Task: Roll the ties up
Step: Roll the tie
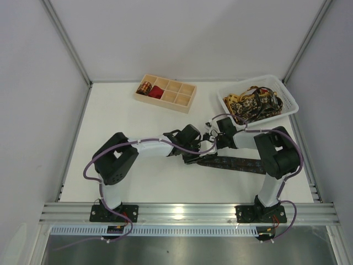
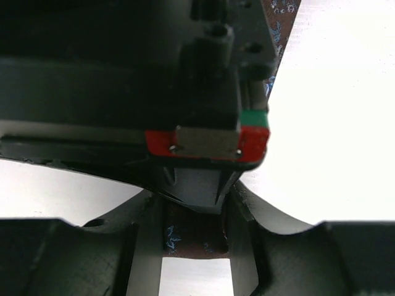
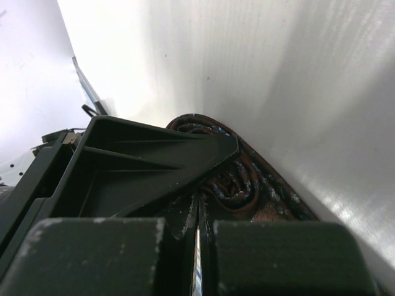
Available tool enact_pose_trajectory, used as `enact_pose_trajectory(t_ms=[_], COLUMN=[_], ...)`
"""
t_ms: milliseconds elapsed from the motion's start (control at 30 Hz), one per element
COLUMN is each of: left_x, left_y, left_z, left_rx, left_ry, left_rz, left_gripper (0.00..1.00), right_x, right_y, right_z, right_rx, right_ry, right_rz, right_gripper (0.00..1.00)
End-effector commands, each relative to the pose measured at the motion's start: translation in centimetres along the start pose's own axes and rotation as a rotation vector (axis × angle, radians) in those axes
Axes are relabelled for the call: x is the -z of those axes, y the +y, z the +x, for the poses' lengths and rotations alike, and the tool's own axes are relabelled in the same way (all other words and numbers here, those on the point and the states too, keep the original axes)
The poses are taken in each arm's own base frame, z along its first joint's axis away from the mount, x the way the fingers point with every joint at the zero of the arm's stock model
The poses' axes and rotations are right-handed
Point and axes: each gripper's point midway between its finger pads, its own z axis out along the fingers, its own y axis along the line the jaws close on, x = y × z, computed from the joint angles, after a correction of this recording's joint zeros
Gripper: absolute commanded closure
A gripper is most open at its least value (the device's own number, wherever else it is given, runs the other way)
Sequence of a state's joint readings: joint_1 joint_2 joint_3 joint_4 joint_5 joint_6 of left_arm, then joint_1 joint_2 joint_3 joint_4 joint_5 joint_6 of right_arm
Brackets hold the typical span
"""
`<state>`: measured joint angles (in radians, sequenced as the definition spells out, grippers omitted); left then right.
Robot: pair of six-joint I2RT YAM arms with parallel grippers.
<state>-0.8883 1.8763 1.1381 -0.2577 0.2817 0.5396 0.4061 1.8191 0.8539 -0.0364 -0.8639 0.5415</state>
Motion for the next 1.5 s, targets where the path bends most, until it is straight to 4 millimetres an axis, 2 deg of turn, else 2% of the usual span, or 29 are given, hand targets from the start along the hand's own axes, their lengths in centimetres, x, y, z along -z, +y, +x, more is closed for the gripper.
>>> enact_pose_trajectory(t_ms=[0, 200, 300, 500, 567, 600, 633, 700, 833, 933, 1000, 1033, 1067, 1100, 1133, 1167, 1200, 1267, 1300, 1367, 1400, 1433, 1467], left_x=[-0.6, -0.8, -0.8, -0.7, -0.5, -0.4, -0.3, 0.0, 0.9, 2.6, 4.7, 5.6, 6.8, 9.3, 10.8, 11.3, 13.1, 14.1, 15.2, 15.2, 15.2, 14.8, 14.3], left_y=[-2.2, -2.7, -2.6, -3.0, -3.1, -3.1, -3.1, -3.1, -2.2, -0.7, 0.5, 1.0, 1.5, 2.4, 3.4, 3.4, 4.0, 4.8, 5.2, 5.1, 4.8, 4.4, 3.5], left_z=[1.8, 2.2, 2.2, 1.9, 2.0, 1.9, 1.9, 1.6, 0.3, -1.2, -3.3, -3.0, -3.7, -5.9, -6.0, -5.7, -6.7, -5.9, -6.1, -3.9, -3.5, -1.9, -1.3], left_rx=[-0.029, -0.029, -0.029, -0.026, -0.027, -0.026, -0.022, -0.024, -0.011, 0.051, 0.096, 0.187, 0.214, 0.254, 0.295, 0.331, 0.369, 0.468, 0.57, 0.748, 0.895, 1.004, 1.18], left_ry=[0.054, 0.07, 0.071, 0.058, 0.062, 0.061, 0.059, 0.042, -0.005, -0.086, -0.193, -0.236, -0.29, -0.398, -0.44, -0.458, -0.509, -0.498, -0.528, -0.471, -0.473, -0.451, -0.441], left_rz=[0.055, 0.067, 0.066, 0.087, 0.088, 0.085, 0.085, 0.082, 0.042, -0.001, -0.03, -0.021, -0.032, -0.075, -0.112, -0.125, -0.17, -0.248, -0.265, -0.282, -0.263, -0.263, -0.227], left_gripper=[0.66, 0.66, 0.66, 0.64, 0.47, 0.33, 0.29, 0.23, 0.2, 0.19, 0.16, 0.14, 0.13, 0.11, 0.1, 0.1, 0.1, 0.09, 0.09, 0.1, 0.11, 0.12, 0.13], right_x=[1.0, 1.5, 1.4, -0.1, -0.6, -0.7, -0.9, -1.1, -1.2, -1.1, -1.0, -1.0, -1.0, -1.0, -0.9, -0.9, -0.9, -0.8, -0.8, -0.8, -0.8, -0.8, -0.7], right_y=[0.9, 2.5, 2.2, -0.5, -1.6, -1.6, -1.8, -2.4, -2.4, -2.3, -2.2, -2.2, -2.1, -2.1, -2.0, -2.0, -2.0, -2.0, -2.0, -2.0, -1.9, -1.9, -1.8], right_z=[-2.1, -2.9, -2.9, -2.4, -1.9, -2.2, -2.1, -1.7, -1.4, -1.4, -1.4, -1.3, -1.4, -1.3, -1.3, -1.3, -1.3, -1.4, -1.4, -1.4, -1.4, -1.4, -1.5], right_rx=[0.056, 0.078, 0.075, 0.032, 0.008, 0.026, 0.028, 0.012, 0.012, 0.015, 0.016, 0.014, 0.014, 0.016, 0.021, 0.022, 0.025, 0.029, 0.027, 0.03, 0.033, 0.032, 0.034], right_ry=[-0.09, -0.108, -0.107, -0.08, -0.062, -0.075, -0.074, -0.063, -0.057, -0.055, -0.054, -0.052, -0.052, -0.052, -0.051, -0.051, -0.05, -0.051, -0.049, -0.048, -0.047, -0.048, -0.051], right_rz=[0.043, 0.024, 0.03, 0.055, 0.07, 0.059, 0.061, 0.066, 0.057, 0.054, 0.051, 0.051, 0.048, 0.047, 0.046, 0.047, 0.049, 0.051, 0.052, 0.053, 0.053, 0.052, 0.051], right_gripper=[1.0, 1.0, 1.0, 1.0, 1.0, 1.0, 1.0, 1.0, 1.0, 1.0, 1.0, 1.0, 1.0, 1.0, 1.0, 1.0, 1.0, 1.0, 1.0, 1.0, 1.0, 1.0, 1.0])
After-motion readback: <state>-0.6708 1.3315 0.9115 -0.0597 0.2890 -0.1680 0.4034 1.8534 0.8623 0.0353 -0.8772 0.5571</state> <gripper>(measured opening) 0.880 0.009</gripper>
